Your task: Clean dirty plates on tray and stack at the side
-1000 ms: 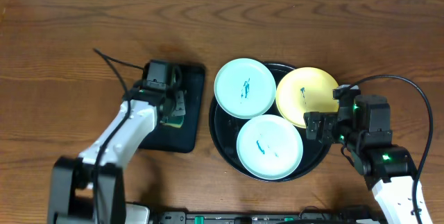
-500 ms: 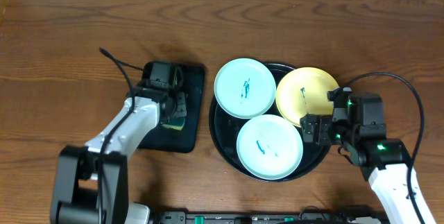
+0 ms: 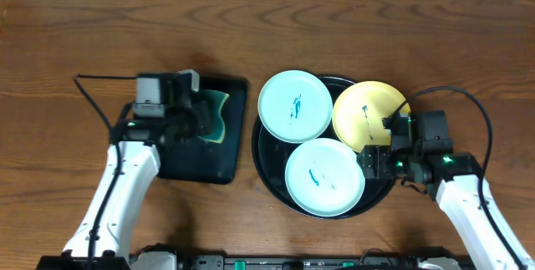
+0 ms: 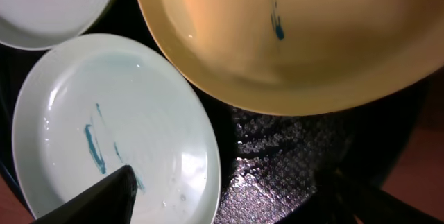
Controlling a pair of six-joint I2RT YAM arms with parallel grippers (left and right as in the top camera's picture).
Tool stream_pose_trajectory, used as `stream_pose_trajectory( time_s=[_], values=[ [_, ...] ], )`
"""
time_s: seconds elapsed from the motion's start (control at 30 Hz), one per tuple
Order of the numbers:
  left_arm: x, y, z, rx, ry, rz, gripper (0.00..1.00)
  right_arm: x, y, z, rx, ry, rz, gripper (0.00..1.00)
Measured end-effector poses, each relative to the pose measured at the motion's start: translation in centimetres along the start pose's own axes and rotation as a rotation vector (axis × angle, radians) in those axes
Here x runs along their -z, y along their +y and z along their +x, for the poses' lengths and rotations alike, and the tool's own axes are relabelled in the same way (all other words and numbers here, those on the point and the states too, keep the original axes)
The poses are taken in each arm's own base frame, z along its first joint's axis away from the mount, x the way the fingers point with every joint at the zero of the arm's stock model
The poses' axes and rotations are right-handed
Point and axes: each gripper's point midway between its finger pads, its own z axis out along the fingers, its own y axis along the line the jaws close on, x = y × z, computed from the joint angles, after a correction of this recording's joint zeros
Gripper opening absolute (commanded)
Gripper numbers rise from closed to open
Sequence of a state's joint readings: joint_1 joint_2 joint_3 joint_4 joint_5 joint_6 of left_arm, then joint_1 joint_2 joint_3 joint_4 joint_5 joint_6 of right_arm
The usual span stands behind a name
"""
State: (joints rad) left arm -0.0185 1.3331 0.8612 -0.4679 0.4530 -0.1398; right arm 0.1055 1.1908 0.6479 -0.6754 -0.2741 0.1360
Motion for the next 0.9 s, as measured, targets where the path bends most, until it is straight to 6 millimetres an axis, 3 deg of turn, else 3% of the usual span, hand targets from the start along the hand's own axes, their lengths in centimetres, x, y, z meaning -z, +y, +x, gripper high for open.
stream_pose_trajectory(
  time_s=[0.27,0.43,0.9],
  values=[
    [1.3,0.8,0.4,0.038,-0.008,0.198,0.07,-1.6,-0.3,0.4,-0.007,0.054,-0.004,0.80],
    [2.1,-0.3,0.8,-0.004,-0.007,0.310,0.07,-2.7,-0.2,-0.1,-0.003,0.058,-0.026,0.79],
    [2.4,-1.2,0.9,-0.034,-0.010,0.364,0.07,-5.0,-0.5,0.8,-0.012,0.133,-0.043,0.66]
  ],
)
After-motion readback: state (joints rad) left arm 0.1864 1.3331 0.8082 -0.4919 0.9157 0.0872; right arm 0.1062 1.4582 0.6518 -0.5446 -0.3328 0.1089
